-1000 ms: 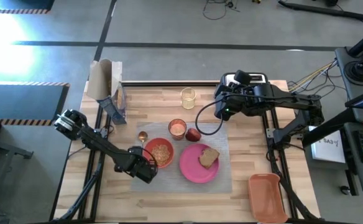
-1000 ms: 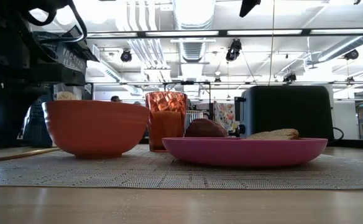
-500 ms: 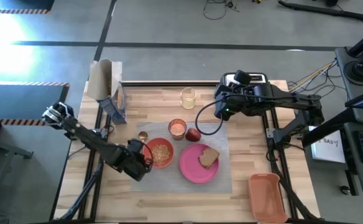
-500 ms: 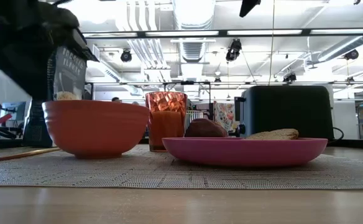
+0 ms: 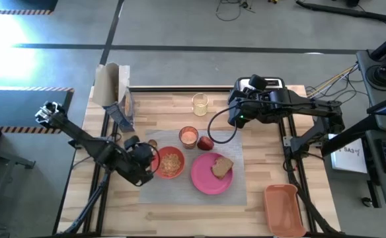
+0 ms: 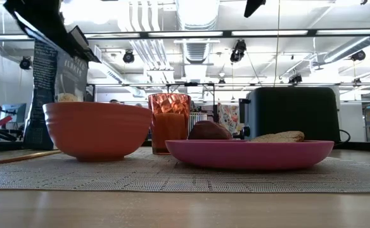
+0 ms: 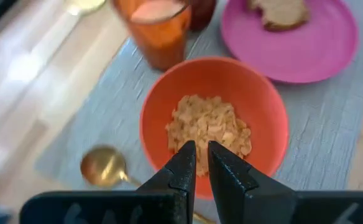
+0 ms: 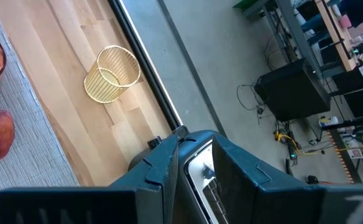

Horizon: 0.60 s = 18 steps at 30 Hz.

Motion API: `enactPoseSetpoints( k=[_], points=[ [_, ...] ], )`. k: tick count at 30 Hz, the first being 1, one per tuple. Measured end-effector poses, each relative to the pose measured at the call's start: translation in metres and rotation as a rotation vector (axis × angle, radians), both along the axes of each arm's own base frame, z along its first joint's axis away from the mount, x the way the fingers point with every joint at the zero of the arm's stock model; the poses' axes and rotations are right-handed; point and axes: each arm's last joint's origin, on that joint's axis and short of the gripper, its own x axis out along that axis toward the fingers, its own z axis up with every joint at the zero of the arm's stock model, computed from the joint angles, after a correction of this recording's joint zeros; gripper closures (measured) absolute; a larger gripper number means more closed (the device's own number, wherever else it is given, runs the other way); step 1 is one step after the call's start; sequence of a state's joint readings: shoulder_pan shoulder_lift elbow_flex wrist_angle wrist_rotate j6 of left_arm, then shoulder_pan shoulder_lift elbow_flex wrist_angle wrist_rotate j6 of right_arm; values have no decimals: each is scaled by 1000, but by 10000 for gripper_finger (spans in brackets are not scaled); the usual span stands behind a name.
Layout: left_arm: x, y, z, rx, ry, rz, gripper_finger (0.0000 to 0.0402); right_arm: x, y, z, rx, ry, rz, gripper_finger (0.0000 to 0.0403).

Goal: Arrange a breakfast setting
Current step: Return to Home Position

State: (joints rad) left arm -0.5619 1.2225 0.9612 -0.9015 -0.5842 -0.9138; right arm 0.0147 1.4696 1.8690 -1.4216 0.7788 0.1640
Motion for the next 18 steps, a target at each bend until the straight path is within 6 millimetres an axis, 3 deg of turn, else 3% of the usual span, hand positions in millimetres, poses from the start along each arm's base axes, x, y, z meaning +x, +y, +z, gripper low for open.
enactPoseSetpoints(
  k=[9,18],
  points=[
    [0,17,-11,53,-90,-86,377,0,0,0,0,0,0,312],
    [-31,52,-23,117,-585,-194,377,0,0,0,0,0,0,312]
  ],
)
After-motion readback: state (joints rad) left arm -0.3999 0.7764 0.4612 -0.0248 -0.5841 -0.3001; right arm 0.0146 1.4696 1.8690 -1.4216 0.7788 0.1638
